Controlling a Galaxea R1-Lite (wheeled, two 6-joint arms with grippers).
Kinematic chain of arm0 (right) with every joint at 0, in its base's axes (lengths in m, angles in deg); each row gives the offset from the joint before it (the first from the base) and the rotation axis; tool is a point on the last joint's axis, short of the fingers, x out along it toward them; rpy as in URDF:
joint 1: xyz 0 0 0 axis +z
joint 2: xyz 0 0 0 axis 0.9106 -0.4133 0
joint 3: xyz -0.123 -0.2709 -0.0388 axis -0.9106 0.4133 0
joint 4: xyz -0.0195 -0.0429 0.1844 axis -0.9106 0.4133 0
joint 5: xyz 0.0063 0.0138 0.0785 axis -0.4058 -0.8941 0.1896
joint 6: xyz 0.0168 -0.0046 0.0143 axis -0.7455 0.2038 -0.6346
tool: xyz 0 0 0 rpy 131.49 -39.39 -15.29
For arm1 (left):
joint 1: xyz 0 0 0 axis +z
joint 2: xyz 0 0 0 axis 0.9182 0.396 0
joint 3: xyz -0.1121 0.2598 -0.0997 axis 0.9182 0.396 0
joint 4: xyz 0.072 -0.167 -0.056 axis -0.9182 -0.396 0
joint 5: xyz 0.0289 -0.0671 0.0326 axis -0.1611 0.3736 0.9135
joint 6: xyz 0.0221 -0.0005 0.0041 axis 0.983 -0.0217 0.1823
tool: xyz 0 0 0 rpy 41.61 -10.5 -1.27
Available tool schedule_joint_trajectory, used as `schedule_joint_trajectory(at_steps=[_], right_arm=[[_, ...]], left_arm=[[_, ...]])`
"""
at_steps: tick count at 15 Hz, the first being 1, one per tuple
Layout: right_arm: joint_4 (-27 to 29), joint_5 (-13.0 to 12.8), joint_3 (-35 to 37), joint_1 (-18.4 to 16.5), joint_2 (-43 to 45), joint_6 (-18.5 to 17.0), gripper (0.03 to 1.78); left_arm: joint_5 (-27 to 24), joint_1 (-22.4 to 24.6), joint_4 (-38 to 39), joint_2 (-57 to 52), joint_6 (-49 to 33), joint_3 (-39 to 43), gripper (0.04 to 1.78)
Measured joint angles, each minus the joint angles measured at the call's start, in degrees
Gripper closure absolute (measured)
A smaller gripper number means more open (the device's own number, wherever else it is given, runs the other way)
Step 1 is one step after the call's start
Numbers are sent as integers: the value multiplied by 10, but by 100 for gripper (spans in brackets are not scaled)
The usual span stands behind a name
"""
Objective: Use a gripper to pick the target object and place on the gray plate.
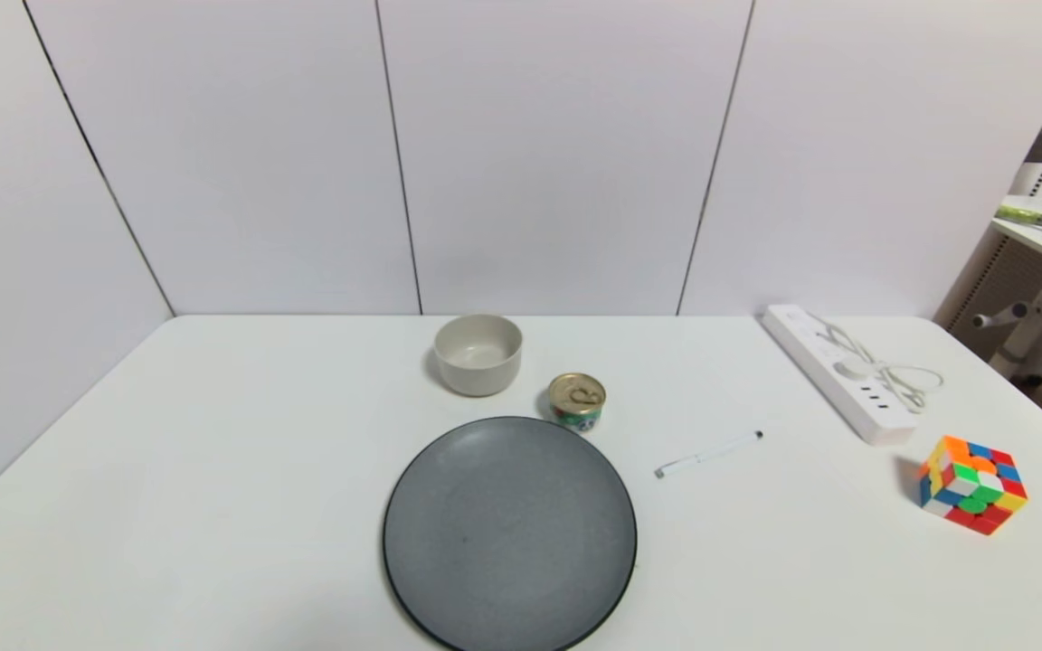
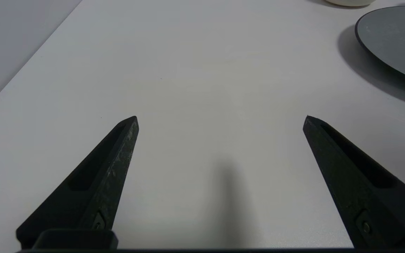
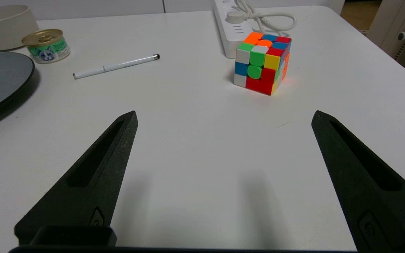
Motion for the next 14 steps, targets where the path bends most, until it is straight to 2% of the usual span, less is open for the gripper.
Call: schedule_joint_trajectory(at_steps=[3,6,11,14], right_arm=[[4,-1,-2,0,-16,-1,10],[0,-1,-60,-5,-90,-6,10],[-2,-2,-295,-27,-291,-37,10],[-4,-1,-417,-49,-417,-38,10]], left_arm=[[0,0,0,0,0,0,13],[0,0,0,0,0,0,13],[0,0,0,0,0,0,13],[0,0,0,0,0,0,13]])
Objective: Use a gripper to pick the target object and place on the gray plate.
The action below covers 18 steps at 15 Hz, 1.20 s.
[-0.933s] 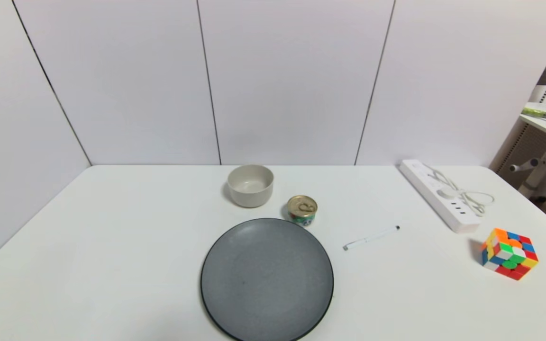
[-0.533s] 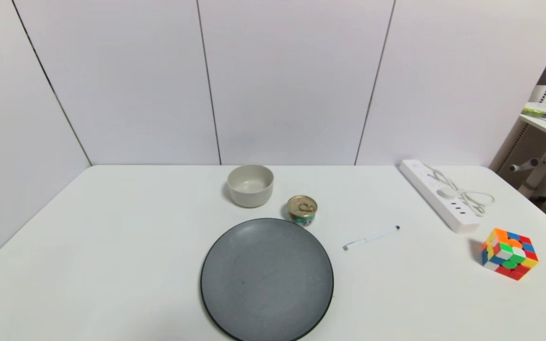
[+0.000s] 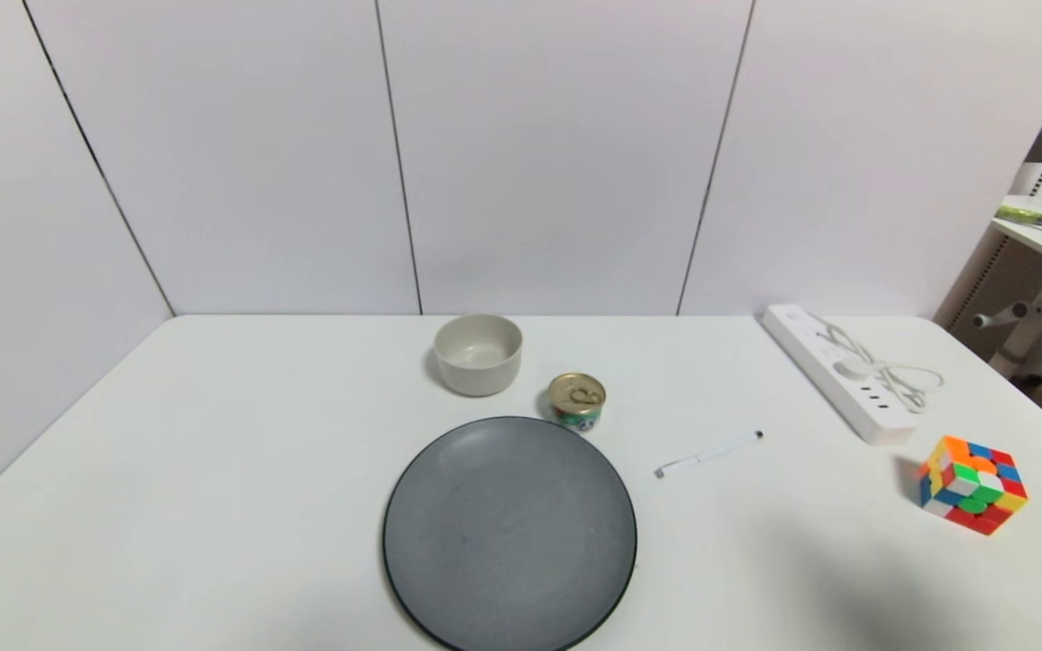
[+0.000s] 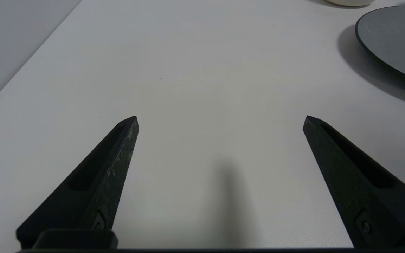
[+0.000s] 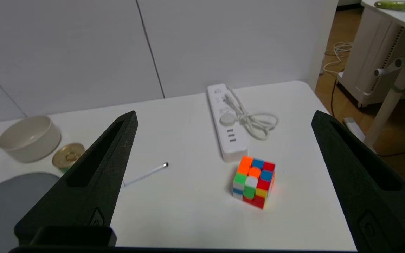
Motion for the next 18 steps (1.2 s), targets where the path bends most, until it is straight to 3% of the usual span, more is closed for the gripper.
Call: schedule_joint_trajectory(at_steps=[5,10,14,18], right_arm=[[5,7,-179,-33,-211,44,10],[7,19,-328,-31,-432,83,10],[10,24,-396,-15,-578,132,10],[8,21,-423,6,-678,144,10]], left_arm=[[0,0,0,0,0,0,13],[0,0,0,0,0,0,13],[0,0,0,0,0,0,13],[0,0,0,0,0,0,13]])
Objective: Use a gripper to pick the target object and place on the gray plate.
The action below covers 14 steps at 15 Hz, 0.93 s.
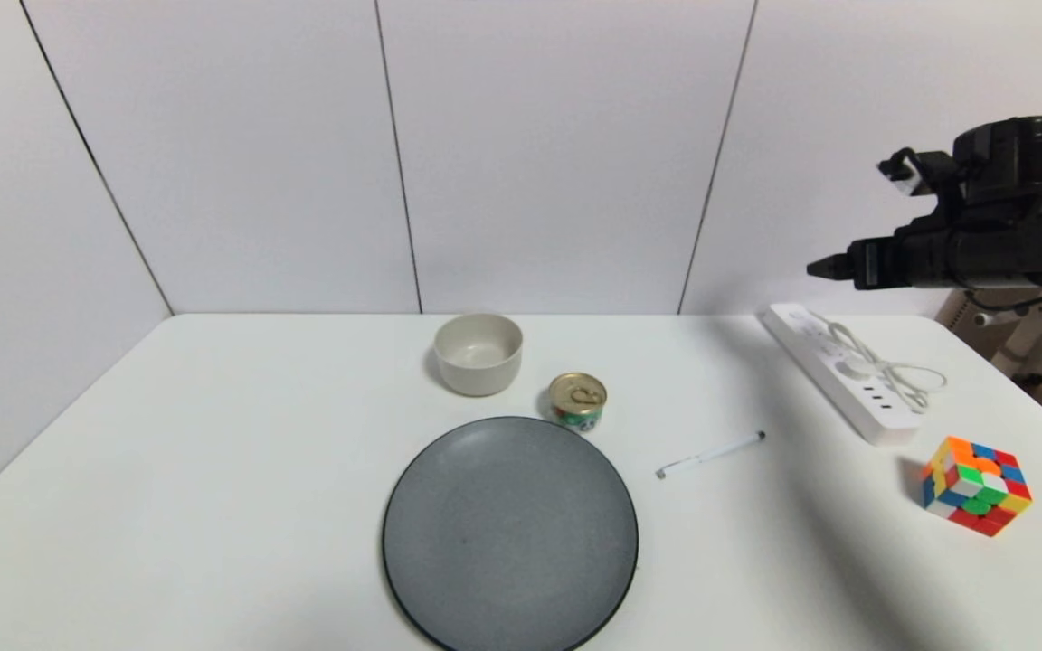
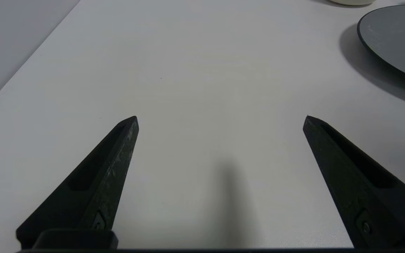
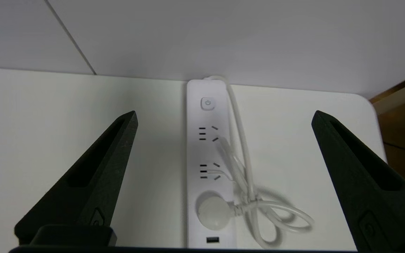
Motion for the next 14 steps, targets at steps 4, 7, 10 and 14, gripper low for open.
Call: schedule_joint_trajectory(at_steps=[4,7,10,14], right_arm=[[1,-6,-21,4,-64,-3,10],[3,-22,-36,-1,-93,-5,10],[27,-26,-38,-5,-106,-6,10],[82,-33,-38,-9,-108,-7,10]], left_arm=[[0,0,0,0,0,0,13],[0,0,0,0,0,0,13],[0,0,0,0,0,0,13],[0,0,0,0,0,0,13]])
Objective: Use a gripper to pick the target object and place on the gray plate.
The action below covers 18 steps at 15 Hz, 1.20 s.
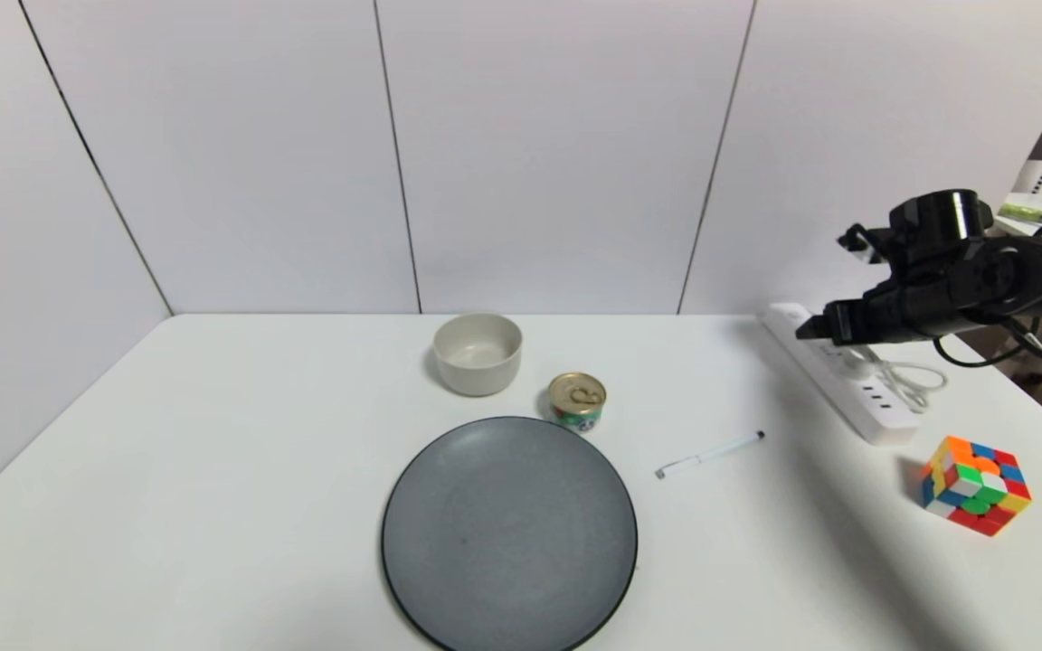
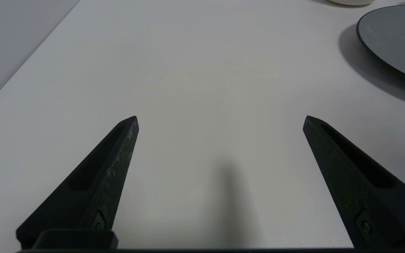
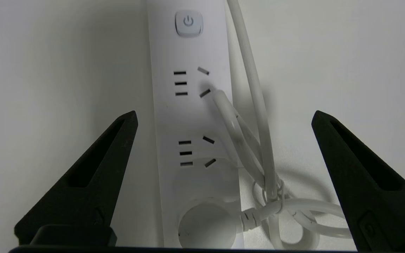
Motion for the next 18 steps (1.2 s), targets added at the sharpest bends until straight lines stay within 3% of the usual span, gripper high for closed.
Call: schedule_joint_trajectory(at_steps=[7,12,18], right_arm=[[3,1,10,-5,-5,0,10],[55,2,15,-5,-9,1,10],[55,5,13,-5,-16,0,10]], left_arm=[[0,0,0,0,0,0,13],[0,0,0,0,0,0,13],[0,0,0,0,0,0,13]])
